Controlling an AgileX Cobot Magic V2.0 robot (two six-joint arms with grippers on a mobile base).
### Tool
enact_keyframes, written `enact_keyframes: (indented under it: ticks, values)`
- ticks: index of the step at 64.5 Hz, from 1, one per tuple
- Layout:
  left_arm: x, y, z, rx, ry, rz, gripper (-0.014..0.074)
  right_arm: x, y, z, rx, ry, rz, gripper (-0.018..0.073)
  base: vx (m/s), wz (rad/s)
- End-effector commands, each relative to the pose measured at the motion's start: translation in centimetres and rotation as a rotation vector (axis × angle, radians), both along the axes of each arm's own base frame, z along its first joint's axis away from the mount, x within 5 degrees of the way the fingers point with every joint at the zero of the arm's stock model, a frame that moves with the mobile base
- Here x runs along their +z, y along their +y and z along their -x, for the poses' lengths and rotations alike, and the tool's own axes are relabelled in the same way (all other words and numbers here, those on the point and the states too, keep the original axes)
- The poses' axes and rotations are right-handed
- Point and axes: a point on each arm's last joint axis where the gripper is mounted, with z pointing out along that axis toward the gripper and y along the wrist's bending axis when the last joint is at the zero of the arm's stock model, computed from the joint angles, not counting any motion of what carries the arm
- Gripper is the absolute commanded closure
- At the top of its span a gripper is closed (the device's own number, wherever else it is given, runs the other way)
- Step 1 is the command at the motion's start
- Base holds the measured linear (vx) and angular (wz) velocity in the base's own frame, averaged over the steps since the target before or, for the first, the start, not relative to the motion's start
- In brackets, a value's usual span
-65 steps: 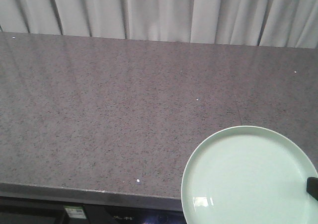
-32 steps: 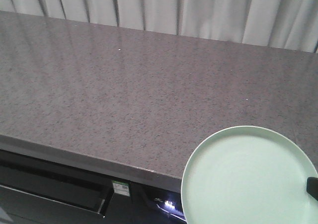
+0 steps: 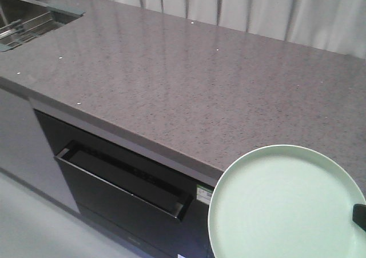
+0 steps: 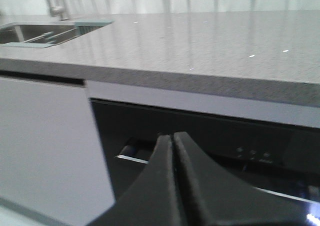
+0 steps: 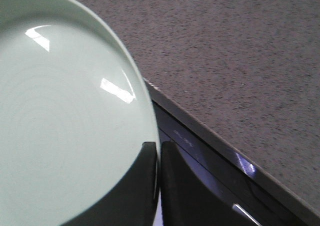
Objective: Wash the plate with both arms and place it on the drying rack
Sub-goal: 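Drive the base away from the counter carrying the plate in the right gripper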
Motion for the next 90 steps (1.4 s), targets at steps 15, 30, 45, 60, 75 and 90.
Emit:
enact_keyframes:
  ticks: [15,30,45,60,75,90]
  values:
    - [1.46,-0.07,0.12,-0.009,-0.108,0.021,0.0603,1.21,-0.03,-0.36,-0.027,-0.069,-0.032,0.0561,-0.12,0.53]
    - [1.46,-0.07,0.12,-0.009,-0.108,0.021,0.0603,1.21,-0.03,-0.36,-0.027,-0.069,-0.032,0.0561,-0.09,0.46]
    - [1.46,-0.07,0.12,-0.009,-0.108,0.02,0.0603,1.21,-0.03,-0.36,-0.027,-0.069,-0.032,0.0561,-0.06,0.39]
    - [1.46,-0.07,0.12,-0.009,-0.108,0.02,0.0603,1.21,-0.03,-0.36,-0.027,-0.069,-0.032,0.0561,-0.02,0.35]
    - [1.46,-0.07,0.12,-0.009,-0.108,0.02,0.0603,1.21,-0.03,-0.36,-0.027,-0.069,-0.032,0.0561,0.01,0.41]
    - [1.46,-0.07,0.12,-0.009,-0.108,0.02,0.0603,1.2,-0.03,-0.36,-0.026,-0.068,-0.032,0.0561,0.04,0.49]
